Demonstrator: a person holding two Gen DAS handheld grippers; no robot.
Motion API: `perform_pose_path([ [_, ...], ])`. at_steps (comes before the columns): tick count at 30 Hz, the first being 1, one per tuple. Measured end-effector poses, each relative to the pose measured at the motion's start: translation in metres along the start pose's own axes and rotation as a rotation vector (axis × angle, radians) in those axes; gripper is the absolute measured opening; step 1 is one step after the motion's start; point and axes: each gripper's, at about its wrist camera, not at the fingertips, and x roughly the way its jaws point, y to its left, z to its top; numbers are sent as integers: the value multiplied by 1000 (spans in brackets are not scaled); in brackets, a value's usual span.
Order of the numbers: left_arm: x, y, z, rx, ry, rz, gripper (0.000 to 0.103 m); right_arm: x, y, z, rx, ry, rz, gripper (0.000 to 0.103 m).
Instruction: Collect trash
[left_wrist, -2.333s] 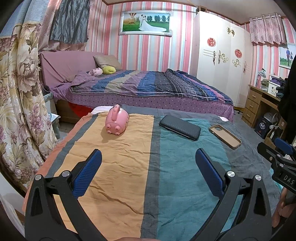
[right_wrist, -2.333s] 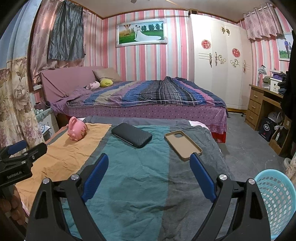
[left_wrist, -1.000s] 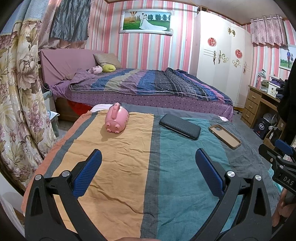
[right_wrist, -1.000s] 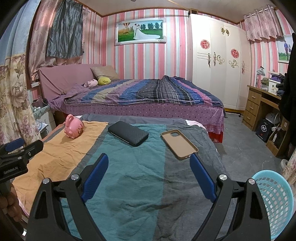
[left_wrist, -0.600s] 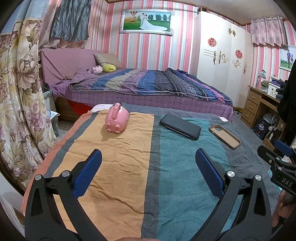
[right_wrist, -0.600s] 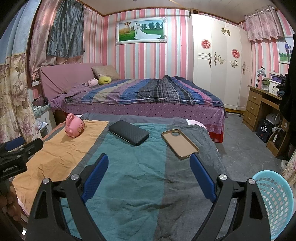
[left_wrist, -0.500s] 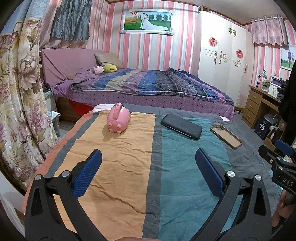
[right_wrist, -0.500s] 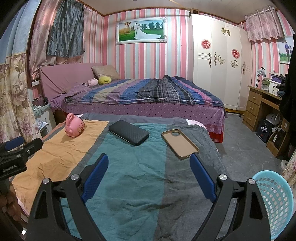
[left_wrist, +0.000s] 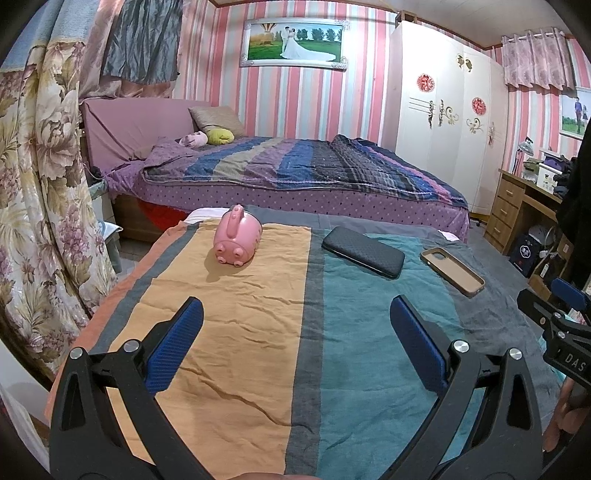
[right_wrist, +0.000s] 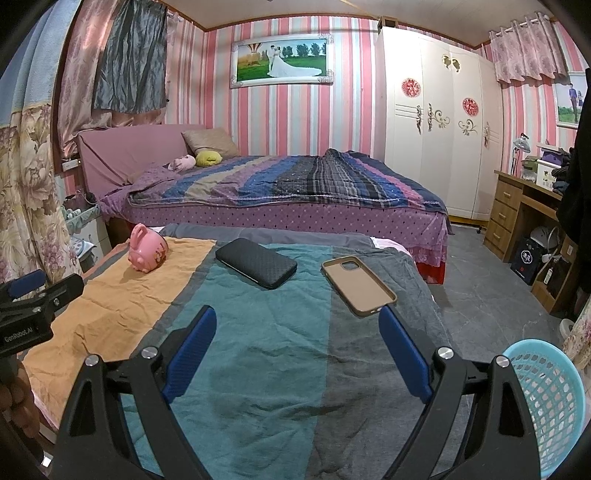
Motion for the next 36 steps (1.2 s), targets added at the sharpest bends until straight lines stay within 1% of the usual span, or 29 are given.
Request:
perform_pose_path([
  [21,-1,1,0,-3,1,-1,98,-1,0,0,-1,0,-1,88],
  [29,-1,-3,-1,20,-6,15,98,0,1,0,0,0,-1,88],
  [36,-3,-3,-1,6,-14,7,98,0,0,1,-2,0,-1,88],
])
